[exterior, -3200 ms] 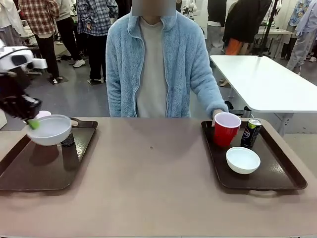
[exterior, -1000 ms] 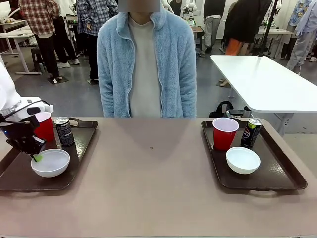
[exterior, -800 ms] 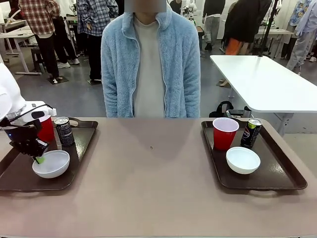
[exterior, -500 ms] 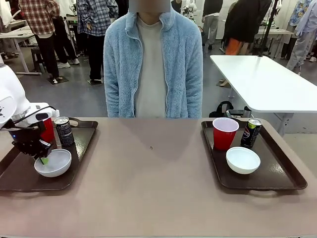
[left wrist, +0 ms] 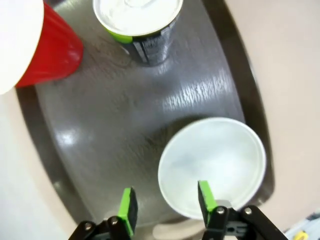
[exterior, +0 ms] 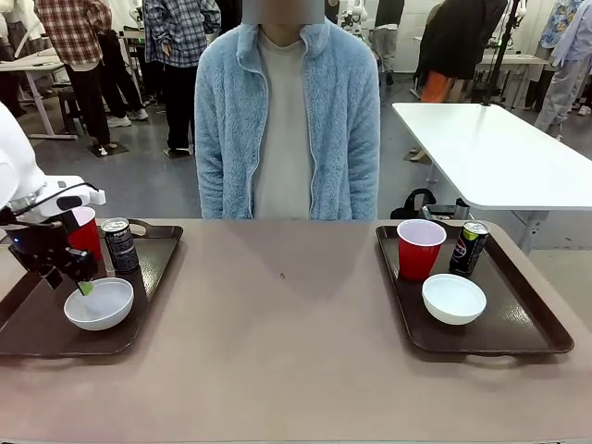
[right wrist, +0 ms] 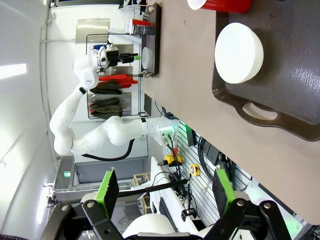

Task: Prepare tableware on both trays.
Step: Pick up a Picnic Bowl from the table and place it on a Handle tray.

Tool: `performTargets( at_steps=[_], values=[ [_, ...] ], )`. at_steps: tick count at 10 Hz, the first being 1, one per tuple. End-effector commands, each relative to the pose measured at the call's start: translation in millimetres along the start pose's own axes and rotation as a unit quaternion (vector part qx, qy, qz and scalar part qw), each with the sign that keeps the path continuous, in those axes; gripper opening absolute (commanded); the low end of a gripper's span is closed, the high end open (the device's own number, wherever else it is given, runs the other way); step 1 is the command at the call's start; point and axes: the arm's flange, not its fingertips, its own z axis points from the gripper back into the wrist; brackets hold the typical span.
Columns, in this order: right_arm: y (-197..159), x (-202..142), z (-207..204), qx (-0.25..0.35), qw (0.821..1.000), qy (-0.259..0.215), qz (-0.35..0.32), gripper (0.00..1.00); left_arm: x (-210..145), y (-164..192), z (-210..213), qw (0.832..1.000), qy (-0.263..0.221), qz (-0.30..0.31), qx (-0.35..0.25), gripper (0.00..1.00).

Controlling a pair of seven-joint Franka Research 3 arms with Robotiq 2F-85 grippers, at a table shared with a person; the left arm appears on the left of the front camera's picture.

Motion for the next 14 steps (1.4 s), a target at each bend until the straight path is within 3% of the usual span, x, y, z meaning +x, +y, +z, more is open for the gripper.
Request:
performTargets(
  at_steps=[1,4,7,8,14],
  values=[
    [0,-2,1,0.002,1.0,0.003,0.006,0.99,-51,-12,15,1.0,0.015,-0.021,0.016,0.74],
    [0,-2,1,0.002,1.0,0.003,0.006,0.99,-49,-12,68,1.0,-0.004,-0.018,0.013,1.0],
    [0,-2,1,0.002,1.0,0.003,0.006,0.99,-50,-10,102,0.999,-0.019,0.001,0.031,1.0],
    [0,-2,1,0.002,1.0,0.003,0.006,0.99,-47,-7,107,0.999,-0.005,0.013,0.03,1.0],
    [0,-2,1,0.002,1.0,0.003,0.006,0.99,-45,-11,103,1.0,-0.019,-0.009,0.015,1.0]
  ],
)
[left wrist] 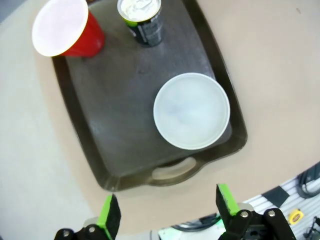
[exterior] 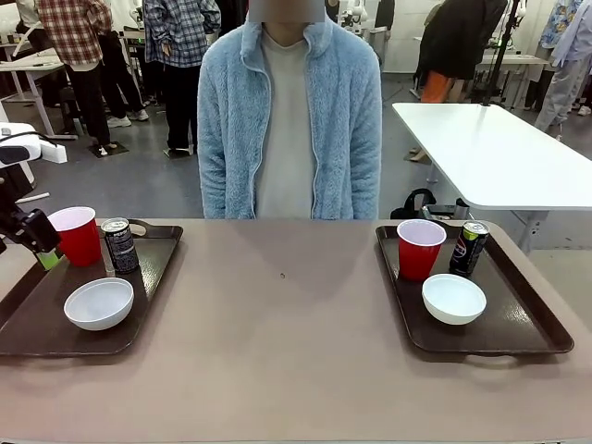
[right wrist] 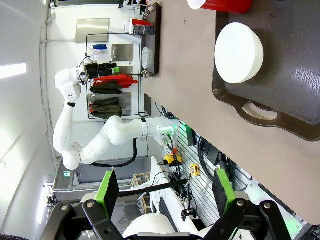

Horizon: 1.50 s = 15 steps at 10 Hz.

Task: Prepare tableware on both trays.
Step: Pick up a Picnic Bowl from the table and place it on a Handle tray.

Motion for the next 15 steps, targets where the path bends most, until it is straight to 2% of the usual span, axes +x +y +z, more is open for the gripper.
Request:
performTargets(
  at_steps=[1,10,12,14,15],
  values=[
    [0,-2,1,0.002,1.0,0.002,0.006,0.99,1,0,-2,1.0,-0.005,-0.003,0.0,1.0],
    [0,-2,1,0.002,1.0,0.002,0.006,0.99,0,0,0,1.0,0.0,0.0,0.0,1.0],
    [0,-2,1,0.002,1.0,0.002,0.006,0.99,10,59,22,0.984,-0.049,0.052,-0.164,1.0],
    [0,-2,1,0.002,1.0,0.002,0.006,0.99,-4,114,19,0.95,-0.081,0.12,-0.276,1.0],
    [0,-2,1,0.002,1.0,0.002,0.006,0.99,6,152,20,0.939,-0.08,0.131,-0.307,1.0]
  ],
)
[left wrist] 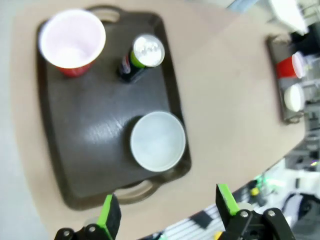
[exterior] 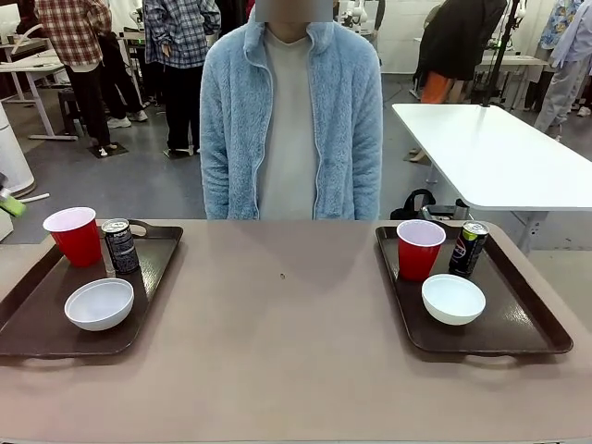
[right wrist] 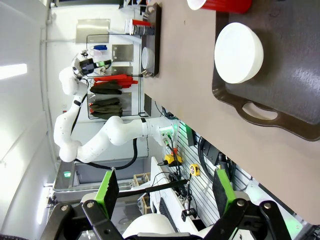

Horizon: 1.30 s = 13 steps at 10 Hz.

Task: Prepare tableware on both trays.
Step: Pick up a Picnic Bowl from the table and place it on a Handle tray.

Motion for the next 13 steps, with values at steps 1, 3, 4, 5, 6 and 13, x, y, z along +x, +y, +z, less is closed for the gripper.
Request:
performTargets(
  at_steps=[1,3,4,5,6,13],
  values=[
    [0,-2,0,0.002,1.0,0.003,0.006,0.99,17,48,10,0.994,0.002,0.022,-0.104,1.0],
    [0,-2,0,0.002,1.0,0.003,0.006,0.99,15,86,11,0.99,-0.008,0.039,-0.136,1.0],
    [0,-2,0,0.002,1.0,0.003,0.006,0.99,18,99,10,0.988,0.008,0.043,-0.151,1.0],
    [0,-2,0,0.002,1.0,0.003,0.006,0.99,24,111,9,0.985,0.034,0.021,-0.168,1.0],
    [0,-2,0,0.002,1.0,0.003,0.006,0.99,19,120,4,0.981,0.057,0.016,-0.183,1.0],
    [0,-2,0,0.002,1.0,0.003,0.006,0.99,14,124,12,0.986,0.077,0.002,-0.149,1.0]
  ],
)
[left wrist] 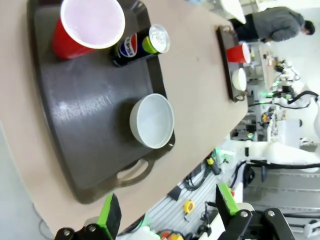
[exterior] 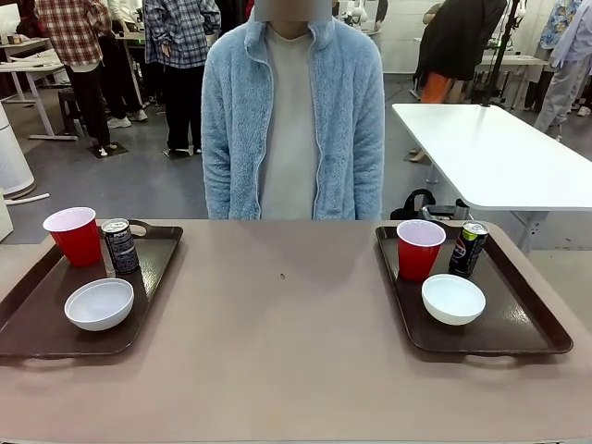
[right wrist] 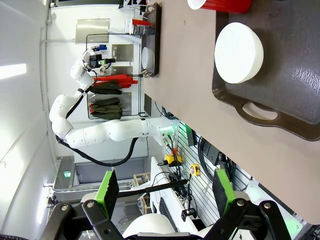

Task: Prepare tableware on both trays.
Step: Pick up a Picnic Bowl from the table and place it on a Handle tray.

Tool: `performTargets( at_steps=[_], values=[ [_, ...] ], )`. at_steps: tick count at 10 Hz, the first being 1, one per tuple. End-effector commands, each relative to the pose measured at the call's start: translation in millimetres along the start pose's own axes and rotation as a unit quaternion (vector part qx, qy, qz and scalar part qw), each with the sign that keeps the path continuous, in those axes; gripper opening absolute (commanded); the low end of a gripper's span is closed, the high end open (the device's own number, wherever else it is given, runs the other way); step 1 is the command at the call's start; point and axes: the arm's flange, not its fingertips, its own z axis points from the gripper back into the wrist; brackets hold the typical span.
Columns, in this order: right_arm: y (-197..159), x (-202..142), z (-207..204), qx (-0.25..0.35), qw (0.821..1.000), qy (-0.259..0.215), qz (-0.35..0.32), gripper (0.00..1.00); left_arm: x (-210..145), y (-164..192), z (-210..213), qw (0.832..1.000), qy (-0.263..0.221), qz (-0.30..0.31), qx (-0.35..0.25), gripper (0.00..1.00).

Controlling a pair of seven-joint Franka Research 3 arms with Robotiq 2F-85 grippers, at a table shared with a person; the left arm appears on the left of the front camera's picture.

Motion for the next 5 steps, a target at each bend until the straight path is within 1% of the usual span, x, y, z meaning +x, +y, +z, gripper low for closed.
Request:
performTargets(
  at_steps=[1,5],
  values=[
    [0.3,-2.0,0.5,0.002,1.0,0.003,0.006,0.99,0.2,4.7,-0.8,1.0,-0.002,0.005,-0.007,1.0],
    [0.3,-2.0,0.5,0.002,1.0,0.003,0.006,0.99,0.2,4.7,-0.8,1.0,-0.002,0.005,-0.007,1.0]
  ],
)
